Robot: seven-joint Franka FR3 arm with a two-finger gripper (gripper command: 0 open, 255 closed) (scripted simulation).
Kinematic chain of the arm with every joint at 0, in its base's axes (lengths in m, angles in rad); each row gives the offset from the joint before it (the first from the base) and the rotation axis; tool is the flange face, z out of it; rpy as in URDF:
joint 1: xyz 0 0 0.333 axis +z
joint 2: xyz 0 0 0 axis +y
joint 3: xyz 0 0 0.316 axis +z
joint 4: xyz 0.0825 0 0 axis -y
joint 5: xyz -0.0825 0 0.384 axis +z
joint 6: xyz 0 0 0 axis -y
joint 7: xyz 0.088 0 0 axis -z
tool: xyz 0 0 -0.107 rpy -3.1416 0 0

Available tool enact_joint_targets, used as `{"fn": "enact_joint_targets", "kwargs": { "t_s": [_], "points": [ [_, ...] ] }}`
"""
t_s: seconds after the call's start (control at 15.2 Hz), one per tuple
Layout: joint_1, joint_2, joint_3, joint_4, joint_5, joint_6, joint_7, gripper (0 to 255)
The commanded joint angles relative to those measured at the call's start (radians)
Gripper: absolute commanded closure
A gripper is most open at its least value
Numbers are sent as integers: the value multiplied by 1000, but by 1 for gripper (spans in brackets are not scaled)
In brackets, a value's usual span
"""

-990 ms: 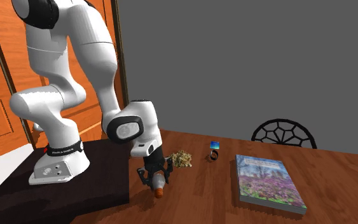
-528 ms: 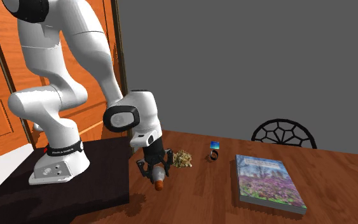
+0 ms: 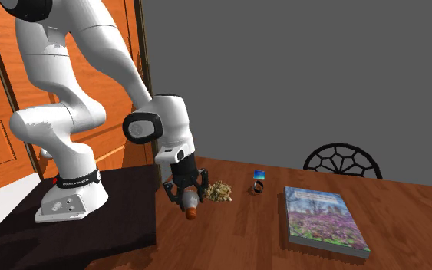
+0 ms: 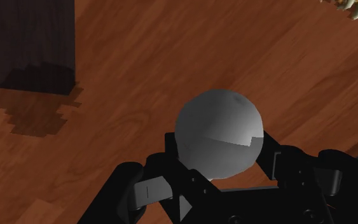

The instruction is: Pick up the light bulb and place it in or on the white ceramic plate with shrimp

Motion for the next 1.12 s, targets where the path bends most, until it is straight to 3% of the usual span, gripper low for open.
{"fn": "enact_joint_targets", "kwargs": {
  "t_s": [0.0, 0.46, 1.06],
  "points": [
    [17, -7, 18, 7, 6, -17, 28, 255],
    [102, 49, 138, 104, -103, -96, 325, 255],
    [255, 193, 218, 315, -221, -242, 632, 255]
  ]
}}
